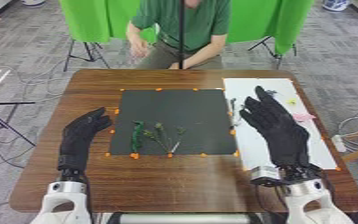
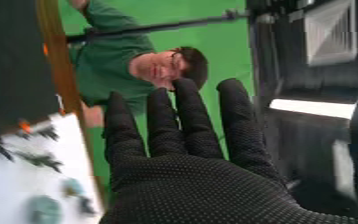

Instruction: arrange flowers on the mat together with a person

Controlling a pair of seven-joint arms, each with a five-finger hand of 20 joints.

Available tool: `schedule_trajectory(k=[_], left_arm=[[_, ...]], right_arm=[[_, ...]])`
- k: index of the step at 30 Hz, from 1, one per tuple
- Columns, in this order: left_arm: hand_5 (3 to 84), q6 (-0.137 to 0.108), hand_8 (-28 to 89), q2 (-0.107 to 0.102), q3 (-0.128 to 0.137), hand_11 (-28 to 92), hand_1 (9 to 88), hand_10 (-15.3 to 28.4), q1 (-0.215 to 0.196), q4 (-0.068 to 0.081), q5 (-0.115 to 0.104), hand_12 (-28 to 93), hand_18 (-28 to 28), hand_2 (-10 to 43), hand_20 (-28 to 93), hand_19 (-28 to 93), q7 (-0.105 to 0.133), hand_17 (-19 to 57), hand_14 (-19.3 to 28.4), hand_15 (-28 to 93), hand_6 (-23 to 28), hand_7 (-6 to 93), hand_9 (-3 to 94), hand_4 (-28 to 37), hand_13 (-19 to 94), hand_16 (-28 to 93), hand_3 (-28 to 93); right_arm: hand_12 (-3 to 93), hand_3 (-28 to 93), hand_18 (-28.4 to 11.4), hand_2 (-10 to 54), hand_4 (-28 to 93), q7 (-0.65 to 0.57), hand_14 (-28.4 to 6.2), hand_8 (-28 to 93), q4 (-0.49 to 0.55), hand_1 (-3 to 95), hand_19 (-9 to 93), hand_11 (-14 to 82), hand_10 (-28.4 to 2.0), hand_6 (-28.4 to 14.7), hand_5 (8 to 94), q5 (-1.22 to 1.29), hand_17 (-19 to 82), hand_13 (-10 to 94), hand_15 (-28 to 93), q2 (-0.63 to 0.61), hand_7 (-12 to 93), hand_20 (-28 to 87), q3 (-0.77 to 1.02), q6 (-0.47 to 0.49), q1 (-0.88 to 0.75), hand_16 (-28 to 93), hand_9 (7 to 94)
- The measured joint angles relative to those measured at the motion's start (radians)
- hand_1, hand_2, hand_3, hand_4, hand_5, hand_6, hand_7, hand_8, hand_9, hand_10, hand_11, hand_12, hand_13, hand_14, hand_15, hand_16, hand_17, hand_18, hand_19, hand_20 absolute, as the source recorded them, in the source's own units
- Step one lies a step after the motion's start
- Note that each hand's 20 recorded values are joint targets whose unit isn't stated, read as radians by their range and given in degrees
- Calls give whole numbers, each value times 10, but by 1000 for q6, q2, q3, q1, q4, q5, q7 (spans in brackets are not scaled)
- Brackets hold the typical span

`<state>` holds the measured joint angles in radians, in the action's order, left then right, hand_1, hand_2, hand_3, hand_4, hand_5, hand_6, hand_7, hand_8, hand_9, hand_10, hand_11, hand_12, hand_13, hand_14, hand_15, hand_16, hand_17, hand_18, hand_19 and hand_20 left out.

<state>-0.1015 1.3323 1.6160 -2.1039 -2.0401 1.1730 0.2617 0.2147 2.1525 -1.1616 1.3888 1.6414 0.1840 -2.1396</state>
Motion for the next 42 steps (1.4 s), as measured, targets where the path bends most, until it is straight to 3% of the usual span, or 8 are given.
schedule_trajectory(k=[4, 13, 19, 25, 33, 42], left_arm=[[502, 10, -60, 0, -6, 224, 285, 142, 9, 1, 3, 141, 159, 8, 197, 167, 0, 75, 197, 266, 50, 167, 499, -200, 403, 10, 657], [501, 14, -59, -1, -6, 224, 286, 141, 11, 2, 3, 141, 159, 9, 198, 167, -2, 74, 196, 265, 50, 168, 499, -199, 403, 11, 654], [500, 15, -60, -1, -4, 224, 286, 142, 14, 4, 3, 141, 159, 8, 198, 167, -4, 74, 197, 265, 48, 168, 498, -200, 403, 10, 655], [500, 14, -59, 3, 4, 225, 286, 142, -1, -3, 2, 141, 159, 9, 199, 168, -14, 73, 197, 267, 49, 167, 498, -201, 402, 11, 654], [502, 14, -59, 2, 5, 225, 286, 141, -4, -3, 1, 141, 159, 10, 199, 169, -21, 73, 197, 268, 50, 168, 497, -201, 402, 11, 653], [502, 14, -59, 3, 10, 225, 286, 141, -5, -5, 2, 141, 159, 9, 198, 168, -29, 73, 197, 268, 52, 166, 497, -200, 400, 10, 654]], right_arm=[[99, 797, -141, 24, -175, 2, -107, -75, -7, 26, 14, 36, -139, -3, 350, 145, 172, 272, 70, -3, 69, 231, -10, -16, 12, 113, 375], [113, 793, -148, 30, -172, 14, -127, -74, -7, 28, 22, 47, -140, -6, 386, 94, 189, 312, 105, -7, 77, 248, -20, -24, 17, 127, 404], [124, 783, -151, 28, -171, 43, -139, -73, -3, 42, 34, 50, -140, -10, 405, 160, 193, 335, 118, -106, 83, 263, -89, -157, 10, 145, 422], [132, 782, -156, 0, -166, 11, -139, -71, -1, 64, 50, 53, -140, -14, 424, 45, 194, 352, 124, -121, 83, 274, -37, -93, 2, 163, 434], [139, 783, -156, -55, -167, -13, -138, -71, 1, 120, 59, 57, -136, -15, 439, 32, 199, 369, 127, -91, 95, 277, -35, -77, 1, 179, 451], [144, 786, -156, -74, -169, -39, -138, -77, 2, 137, 61, 57, -134, -15, 446, -158, 198, 377, 127, 3, 103, 280, 15, 36, 3, 191, 458]])
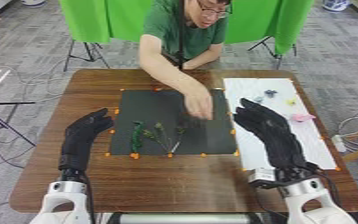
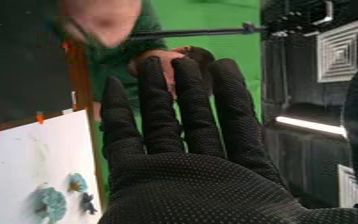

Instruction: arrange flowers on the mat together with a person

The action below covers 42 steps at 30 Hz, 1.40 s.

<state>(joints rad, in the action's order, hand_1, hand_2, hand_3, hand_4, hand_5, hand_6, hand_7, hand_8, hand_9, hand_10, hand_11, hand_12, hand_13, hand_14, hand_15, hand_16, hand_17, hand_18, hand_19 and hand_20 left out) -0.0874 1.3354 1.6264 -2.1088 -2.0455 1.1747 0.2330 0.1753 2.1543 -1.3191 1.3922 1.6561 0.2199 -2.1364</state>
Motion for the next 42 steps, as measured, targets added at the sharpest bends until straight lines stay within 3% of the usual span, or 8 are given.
schedule_trajectory(k=[7, 33, 36, 39, 42], left_arm=[[502, 0, -59, 0, 4, 225, 282, 141, 0, -1, 0, 141, 159, 11, 199, 168, -2, 74, 197, 268, 50, 167, 497, -204, 401, 10, 648], [501, 0, -57, 0, -2, 223, 271, 142, 17, 3, -3, 141, 159, 15, 198, 169, 0, 72, 198, 267, 51, 162, 498, -218, 400, 11, 653], [501, 0, -57, 0, -2, 223, 272, 142, 18, 4, -3, 141, 159, 14, 198, 169, 1, 72, 198, 267, 51, 163, 498, -217, 400, 10, 655], [500, 0, -57, 0, -3, 224, 274, 141, 21, 5, -2, 141, 159, 13, 198, 169, 3, 72, 197, 268, 51, 163, 497, -217, 400, 11, 655], [501, -1, -58, 0, -3, 223, 276, 142, 22, 5, -2, 141, 159, 13, 198, 169, 4, 72, 197, 268, 51, 163, 497, -215, 400, 10, 653]], right_arm=[[143, 788, -153, -76, -169, -10, -135, -77, 1, 135, 50, 55, -134, -13, 445, 182, 199, 367, 119, -2, 104, 275, -11, -17, -2, 190, 453], [151, 792, -141, -88, -171, -8, -110, -79, -8, 141, 60, 57, -136, -8, 445, 115, 211, 362, 119, 16, 110, 298, -8, -1, 20, 168, 453], [157, 763, -140, -82, -182, -5, -127, -78, -9, 179, 127, 57, -138, -10, 444, 114, 235, 400, 128, 13, 112, 346, -9, -2, 25, 166, 452], [175, 732, -137, -83, -191, -6, -132, -80, -9, 232, 296, 77, -139, -16, 453, 85, 287, 532, 164, 11, 130, 422, -2, -16, 39, 174, 491], [185, 728, -149, -95, -200, -32, -118, -87, -9, 283, 429, 105, -135, -6, 472, -64, 308, 639, 190, -2, 148, 435, -5, -112, 76, 204, 528]])
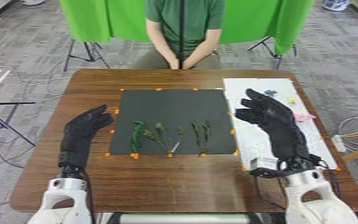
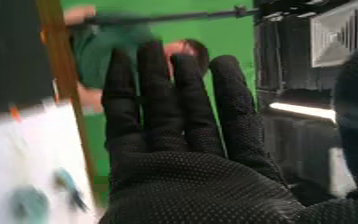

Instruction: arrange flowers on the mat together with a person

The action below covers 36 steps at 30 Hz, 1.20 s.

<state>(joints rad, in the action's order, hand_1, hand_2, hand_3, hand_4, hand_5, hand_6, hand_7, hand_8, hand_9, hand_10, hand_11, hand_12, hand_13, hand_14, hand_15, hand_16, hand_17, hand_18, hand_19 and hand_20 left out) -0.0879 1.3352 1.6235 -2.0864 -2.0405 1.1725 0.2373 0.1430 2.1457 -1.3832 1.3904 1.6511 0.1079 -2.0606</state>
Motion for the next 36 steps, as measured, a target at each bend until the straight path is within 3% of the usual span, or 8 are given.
schedule_trajectory(k=[4, 7, 9, 14, 21, 26, 29, 36], left_arm=[[501, -1, -58, 0, 3, 223, 278, 142, -3, -1, 0, 141, 159, 13, 198, 168, 0, 72, 197, 266, 51, 163, 497, -213, 400, 10, 652], [501, -1, -58, -1, 4, 223, 279, 142, -5, -1, 0, 141, 159, 13, 198, 169, -1, 72, 197, 265, 51, 163, 497, -212, 399, 10, 651], [501, -1, -58, -1, 4, 223, 278, 143, -4, -1, 0, 141, 159, 13, 198, 169, -1, 72, 197, 265, 51, 163, 497, -211, 399, 11, 651], [501, -1, -58, -1, 4, 223, 279, 142, -5, -3, 0, 141, 159, 13, 198, 169, -1, 72, 197, 265, 51, 163, 497, -210, 399, 11, 650], [500, -2, -58, -2, 8, 222, 280, 143, -11, -5, 0, 140, 159, 13, 198, 168, -2, 72, 197, 266, 51, 164, 497, -210, 400, 11, 650], [500, -2, -58, -2, 8, 223, 280, 142, -12, -6, 0, 141, 159, 13, 198, 169, -2, 72, 197, 266, 51, 163, 496, -208, 399, 11, 649], [499, -2, -58, -2, 8, 222, 280, 142, -12, -6, 0, 141, 159, 13, 198, 169, -3, 72, 197, 266, 51, 164, 496, -208, 398, 11, 649], [500, -2, -58, -4, 8, 222, 280, 143, -12, -6, 0, 141, 159, 13, 197, 169, -3, 72, 197, 265, 51, 163, 495, -208, 398, 11, 649]], right_arm=[[188, 720, -158, -95, -209, -143, -113, -90, -25, 311, 492, 113, -135, 3, 492, -296, 318, 680, 213, -37, 146, 444, -18, -242, 109, 221, 556], [188, 714, -169, -95, -221, -274, -115, -88, -71, 324, 535, 117, -135, 6, 511, -404, 320, 702, 228, -88, 139, 439, -35, -272, 207, 228, 574], [189, 711, -173, -95, -225, -358, -110, -88, -89, 334, 551, 127, -134, 6, 528, -465, 324, 717, 244, -138, 139, 439, -46, -220, 261, 236, 599], [193, 701, -180, -95, -229, -448, -99, -91, -120, 349, 582, 143, -142, 16, 571, -735, 342, 751, 267, -265, 144, 442, -84, 55, 357, 256, 663], [195, 695, -187, -95, -234, -495, -95, -94, -242, 348, 610, 148, -140, 18, 583, -1049, 353, 774, 284, -343, 138, 448, -205, 92, 444, 274, 686], [196, 695, -187, -95, -240, -527, -95, -91, -257, 349, 612, 148, -138, 16, 577, -1256, 354, 776, 283, -364, 130, 444, -231, 247, 471, 280, 687], [196, 695, -187, -95, -239, -531, -95, -90, -268, 348, 613, 148, -137, 16, 576, -1272, 354, 777, 284, -374, 130, 442, -240, 288, 483, 283, 688], [197, 696, -188, -95, -241, -529, -94, -89, -299, 346, 614, 150, -132, 16, 562, -1201, 355, 777, 290, -375, 128, 440, -248, 280, 489, 291, 690]])
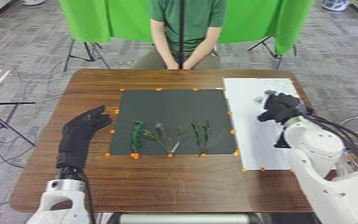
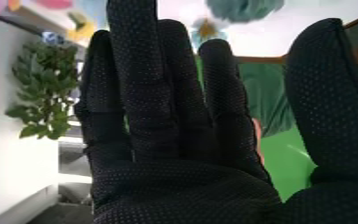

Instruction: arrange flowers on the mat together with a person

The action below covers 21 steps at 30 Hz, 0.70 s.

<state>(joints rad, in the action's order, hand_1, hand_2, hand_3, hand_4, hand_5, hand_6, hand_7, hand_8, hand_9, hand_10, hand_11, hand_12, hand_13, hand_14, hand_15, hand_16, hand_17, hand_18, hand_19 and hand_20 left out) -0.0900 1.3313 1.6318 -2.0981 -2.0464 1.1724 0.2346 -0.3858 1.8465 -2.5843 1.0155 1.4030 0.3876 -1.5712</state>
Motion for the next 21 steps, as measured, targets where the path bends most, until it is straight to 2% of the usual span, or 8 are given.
schedule_trajectory(k=[8, 13, 14, 17, 21], left_arm=[[500, 0, -58, 0, 0, 223, 280, 141, 2, 0, 0, 141, 159, 13, 198, 169, 0, 71, 197, 264, 51, 163, 496, -208, 398, 12, 650], [499, 1, -58, 0, 0, 224, 280, 141, 5, 1, 0, 141, 159, 13, 198, 169, -1, 71, 196, 263, 51, 163, 496, -208, 398, 12, 650], [499, 1, -58, 0, 0, 223, 280, 141, 6, 1, 0, 141, 159, 13, 198, 169, -1, 71, 197, 264, 52, 163, 496, -208, 398, 12, 650], [499, 1, -57, 0, 0, 223, 281, 141, 8, 1, 0, 141, 158, 14, 197, 168, -2, 72, 197, 264, 51, 163, 496, -209, 397, 12, 648], [499, 1, -57, 0, 0, 223, 281, 141, 9, 2, 0, 141, 159, 14, 197, 168, -3, 71, 197, 265, 52, 163, 495, -208, 398, 12, 648]], right_arm=[[196, 712, -188, -95, -253, 12, -90, -92, -33, 367, 617, 155, -126, 25, 562, -18, 356, 780, 305, 4, 139, 441, -35, 2, 4, 298, 696], [224, 730, -183, -95, -276, 18, -63, -117, -52, 454, 637, 186, -106, 53, 648, -41, 360, 819, 397, 11, 184, 463, -53, -19, 3, 330, 751], [261, 714, -182, -95, -279, 19, -58, -116, -54, 476, 641, 171, -101, 55, 667, -51, 361, 825, 422, 11, 188, 470, -57, -38, 2, 331, 769], [404, 633, -175, -95, -266, 21, -44, 25, -71, 580, 654, 99, -86, 49, 756, -75, 373, 846, 531, 12, 204, 481, -75, -129, -8, 329, 844], [466, 637, -167, -95, -271, 20, -38, 92, -104, 620, 656, 105, -77, 35, 814, -80, 391, 854, 635, 16, 227, 484, -95, -290, -34, 325, 880]])
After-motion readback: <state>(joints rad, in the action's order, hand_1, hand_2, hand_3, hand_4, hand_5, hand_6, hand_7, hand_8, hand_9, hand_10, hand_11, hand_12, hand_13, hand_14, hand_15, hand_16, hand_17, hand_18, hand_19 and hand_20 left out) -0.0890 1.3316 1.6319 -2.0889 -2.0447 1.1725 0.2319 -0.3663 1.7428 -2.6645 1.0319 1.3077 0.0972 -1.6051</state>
